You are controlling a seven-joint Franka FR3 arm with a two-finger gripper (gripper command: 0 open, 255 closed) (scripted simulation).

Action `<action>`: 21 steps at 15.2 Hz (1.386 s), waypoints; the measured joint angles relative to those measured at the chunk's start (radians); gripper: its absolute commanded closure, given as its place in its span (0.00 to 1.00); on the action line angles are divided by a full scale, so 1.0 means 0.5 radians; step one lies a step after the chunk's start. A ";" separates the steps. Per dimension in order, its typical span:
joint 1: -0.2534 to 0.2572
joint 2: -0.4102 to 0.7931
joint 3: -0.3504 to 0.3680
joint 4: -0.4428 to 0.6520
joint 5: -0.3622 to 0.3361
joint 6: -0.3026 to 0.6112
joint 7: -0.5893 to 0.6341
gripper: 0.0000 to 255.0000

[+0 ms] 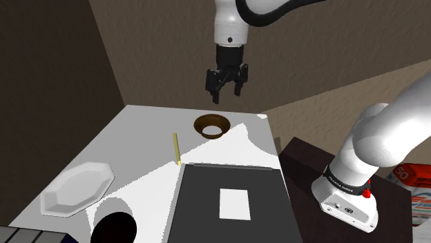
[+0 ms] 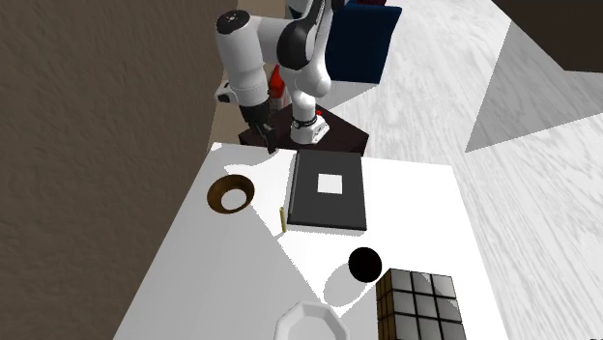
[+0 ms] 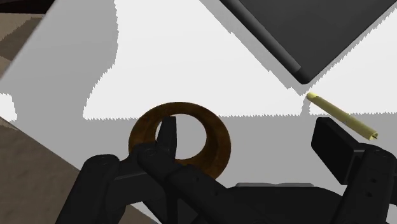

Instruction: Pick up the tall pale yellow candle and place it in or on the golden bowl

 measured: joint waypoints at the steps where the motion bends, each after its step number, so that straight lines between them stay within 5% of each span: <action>1: 0.009 0.063 0.041 0.027 -0.008 0.033 0.050 0.00; 9: 0.074 0.684 0.269 0.454 -0.238 0.159 0.421 0.00; 14: 0.202 1.114 0.332 0.800 -0.456 0.164 0.662 0.00; 21: 0.238 1.230 0.326 0.746 -0.518 0.314 0.715 0.00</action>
